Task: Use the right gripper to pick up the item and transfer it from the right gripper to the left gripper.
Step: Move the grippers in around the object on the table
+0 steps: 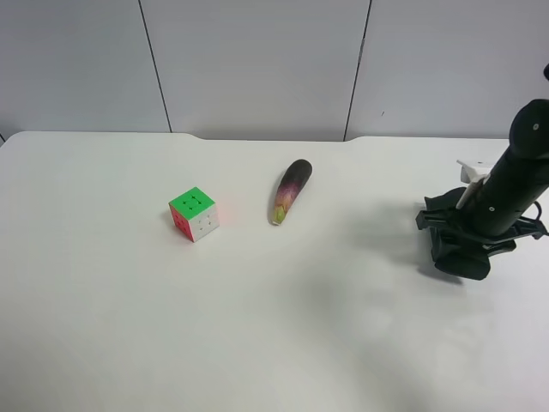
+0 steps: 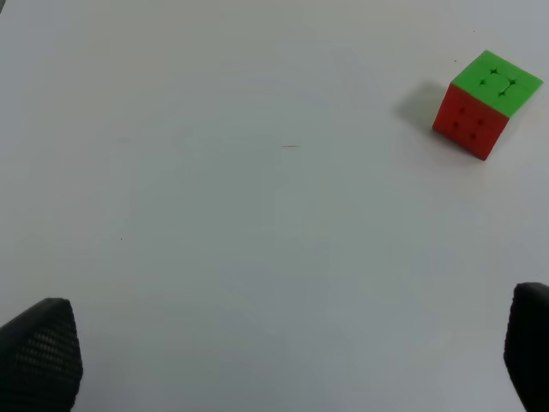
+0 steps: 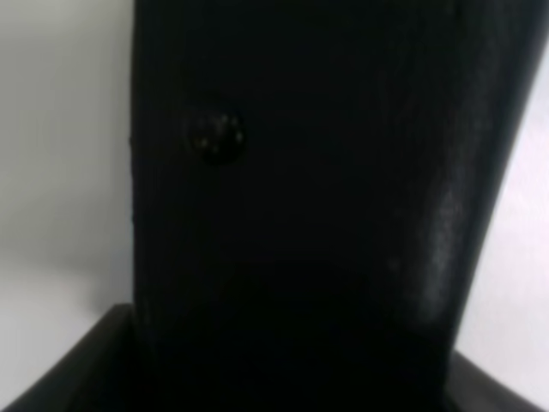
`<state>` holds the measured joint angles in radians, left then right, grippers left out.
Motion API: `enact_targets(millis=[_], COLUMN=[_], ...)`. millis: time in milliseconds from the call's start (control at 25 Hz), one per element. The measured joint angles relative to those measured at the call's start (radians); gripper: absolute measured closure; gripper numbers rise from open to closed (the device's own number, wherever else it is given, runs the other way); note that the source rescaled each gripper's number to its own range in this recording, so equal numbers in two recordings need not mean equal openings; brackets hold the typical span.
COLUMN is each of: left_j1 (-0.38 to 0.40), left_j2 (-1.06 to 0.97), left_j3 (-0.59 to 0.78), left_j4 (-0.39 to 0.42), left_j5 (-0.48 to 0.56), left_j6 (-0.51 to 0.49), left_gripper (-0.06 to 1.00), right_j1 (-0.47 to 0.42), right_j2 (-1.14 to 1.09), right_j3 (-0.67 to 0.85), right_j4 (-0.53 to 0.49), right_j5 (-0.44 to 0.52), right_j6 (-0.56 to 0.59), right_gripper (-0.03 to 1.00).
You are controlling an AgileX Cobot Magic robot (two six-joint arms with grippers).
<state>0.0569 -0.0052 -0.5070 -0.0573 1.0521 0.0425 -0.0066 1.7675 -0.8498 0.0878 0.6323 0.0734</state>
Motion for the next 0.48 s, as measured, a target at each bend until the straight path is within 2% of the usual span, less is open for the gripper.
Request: enact_targets(millis=[200,480], left_j1=[0.0,0.0], left_j2=[0.0,0.0], left_j3=[0.0,0.0], left_j4=[0.0,0.0], left_j5=[0.0,0.0], left_j6=[0.0,0.0], left_gripper=[-0.06,-0.06], right_j1=[0.019,0.168], right_j2=[-0.104,-0.238], right_j3=[0.0,0.001], right_j4=[0.0,0.0], right_j5=[0.06,0.123], right_j6=[-0.03,-0.102], right_gripper=[0.92,0.93])
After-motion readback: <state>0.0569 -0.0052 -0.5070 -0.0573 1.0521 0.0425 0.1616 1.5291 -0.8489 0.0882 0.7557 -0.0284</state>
